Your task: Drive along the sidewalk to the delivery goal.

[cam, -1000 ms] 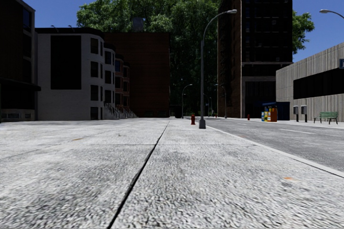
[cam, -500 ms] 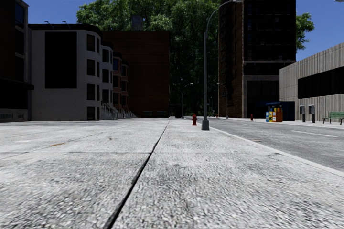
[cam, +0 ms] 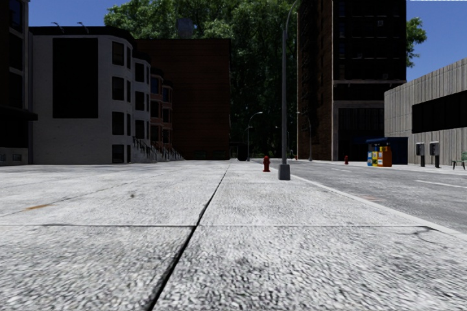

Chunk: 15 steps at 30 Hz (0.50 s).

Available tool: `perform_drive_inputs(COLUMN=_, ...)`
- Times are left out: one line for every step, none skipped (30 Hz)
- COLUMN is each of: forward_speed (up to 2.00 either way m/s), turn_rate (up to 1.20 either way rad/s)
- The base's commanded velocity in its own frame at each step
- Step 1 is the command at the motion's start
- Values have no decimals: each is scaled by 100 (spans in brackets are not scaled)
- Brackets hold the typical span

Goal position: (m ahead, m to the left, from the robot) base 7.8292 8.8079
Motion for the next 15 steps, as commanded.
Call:
perform_drive_inputs(forward_speed=200, turn_rate=0)
perform_drive_inputs(forward_speed=200, turn_rate=0)
perform_drive_inputs(forward_speed=193, turn_rate=0)
perform_drive_inputs(forward_speed=187, turn_rate=0)
perform_drive_inputs(forward_speed=179, turn_rate=0)
perform_drive_inputs(forward_speed=176, turn_rate=0)
perform_drive_inputs(forward_speed=175, turn_rate=0)
perform_drive_inputs(forward_speed=175, turn_rate=0)
perform_drive_inputs(forward_speed=175, turn_rate=0)
perform_drive_inputs(forward_speed=175, turn_rate=0)
perform_drive_inputs(forward_speed=174, turn_rate=0)
perform_drive_inputs(forward_speed=174, turn_rate=0)
perform_drive_inputs(forward_speed=174, turn_rate=0)
perform_drive_inputs(forward_speed=174, turn_rate=0)
perform_drive_inputs(forward_speed=174, turn_rate=0)
